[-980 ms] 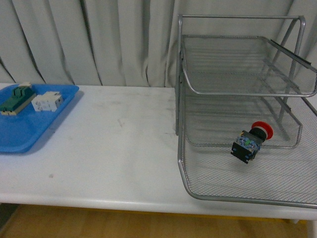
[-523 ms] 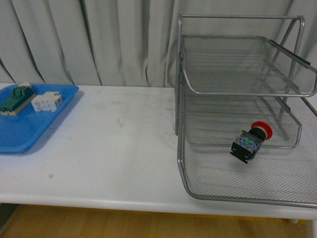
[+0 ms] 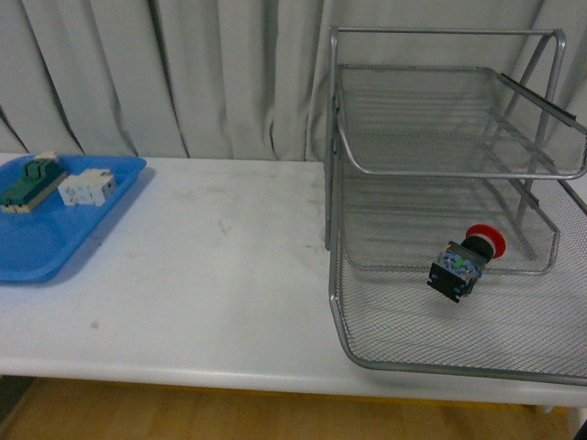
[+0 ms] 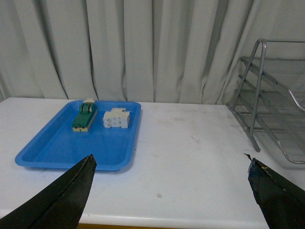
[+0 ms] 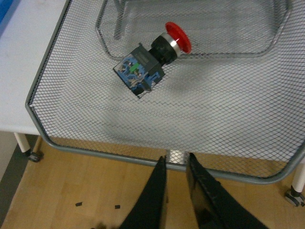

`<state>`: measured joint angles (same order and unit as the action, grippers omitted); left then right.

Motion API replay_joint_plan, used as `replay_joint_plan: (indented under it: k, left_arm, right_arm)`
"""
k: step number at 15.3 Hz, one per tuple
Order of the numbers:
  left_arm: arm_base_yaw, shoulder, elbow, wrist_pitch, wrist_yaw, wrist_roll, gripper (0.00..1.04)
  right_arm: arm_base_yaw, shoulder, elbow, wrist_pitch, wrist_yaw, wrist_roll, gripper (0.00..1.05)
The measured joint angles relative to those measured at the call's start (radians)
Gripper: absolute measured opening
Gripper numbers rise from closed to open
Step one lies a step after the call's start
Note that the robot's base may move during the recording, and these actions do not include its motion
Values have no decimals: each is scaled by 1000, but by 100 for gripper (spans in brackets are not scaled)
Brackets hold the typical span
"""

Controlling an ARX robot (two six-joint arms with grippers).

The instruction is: Place button on rack with both arms

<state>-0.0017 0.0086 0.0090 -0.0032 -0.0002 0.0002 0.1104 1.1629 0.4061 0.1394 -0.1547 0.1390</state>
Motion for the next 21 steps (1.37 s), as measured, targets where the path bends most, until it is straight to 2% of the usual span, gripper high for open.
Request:
replay_joint_plan:
  k: [2,4,10,16,21]
  left_arm:
    - [0,0,0,0,0,0,98]
    - [0,0,0,0,0,0,98]
    - [0,0,0,0,0,0,98]
    - [0,0,0,0,0,0,98]
    - [0,0,0,0,0,0,98]
  right_arm:
    - [50,31,-1,-8,-3,19,1]
    - [98,99,-3,15,3,35,2]
    - [165,314,8,72,28,63,2]
    - [147,486,148,49,53,67,2]
    - [74,595,306,41,74,43,2]
